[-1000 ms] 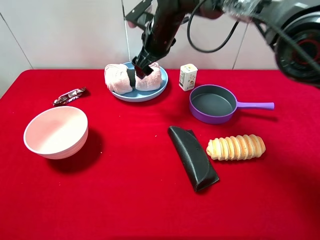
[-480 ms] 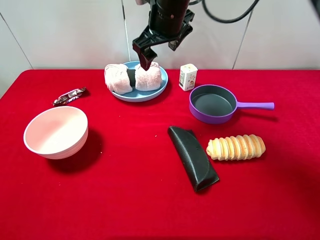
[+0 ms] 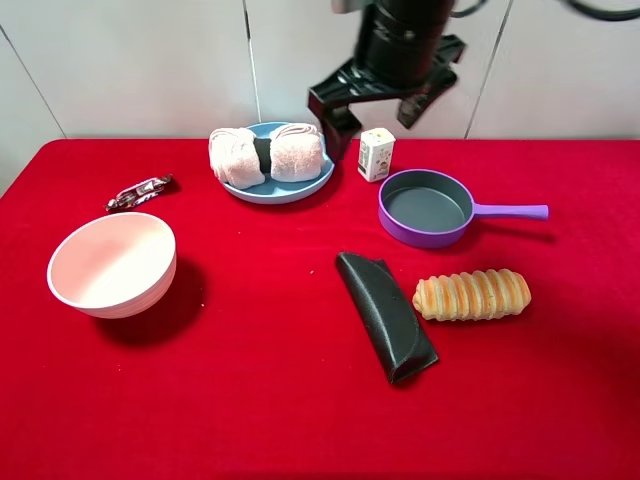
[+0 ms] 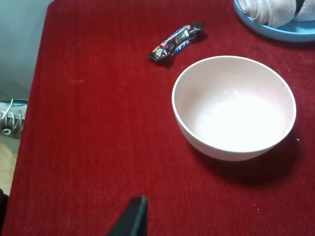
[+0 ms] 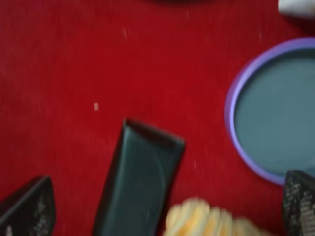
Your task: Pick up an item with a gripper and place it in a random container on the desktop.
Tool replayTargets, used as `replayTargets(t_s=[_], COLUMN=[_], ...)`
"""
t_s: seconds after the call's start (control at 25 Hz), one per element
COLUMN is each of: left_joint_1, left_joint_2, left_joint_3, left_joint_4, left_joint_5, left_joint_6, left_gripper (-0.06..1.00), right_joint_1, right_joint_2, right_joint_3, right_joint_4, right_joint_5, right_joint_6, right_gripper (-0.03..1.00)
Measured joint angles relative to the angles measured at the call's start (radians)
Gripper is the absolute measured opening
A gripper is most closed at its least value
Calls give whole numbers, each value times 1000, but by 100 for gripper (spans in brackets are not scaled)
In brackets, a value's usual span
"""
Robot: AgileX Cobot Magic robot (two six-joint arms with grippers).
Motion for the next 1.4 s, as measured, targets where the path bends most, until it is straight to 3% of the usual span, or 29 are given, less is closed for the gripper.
replayTargets(t_s=[0.44, 1.08, 1.4], left_joint_1=[0, 0, 0], left_joint_2=[0, 0, 0], left_joint_3=[0, 0, 0], left_joint_4=[0, 0, 0], left_joint_5=[0, 0, 0], left_joint_6=[0, 0, 0], left_gripper=[99, 99, 99], right_joint_1=[-70, -360, -437], right_joint_2=[-326, -885, -1282], right_joint_3=[356, 780, 948], right_joint_4=[-8, -9, -10], right_joint_5=[-61, -94, -170], right_joint_6=[56, 56, 47], right_gripper=[69, 69, 69])
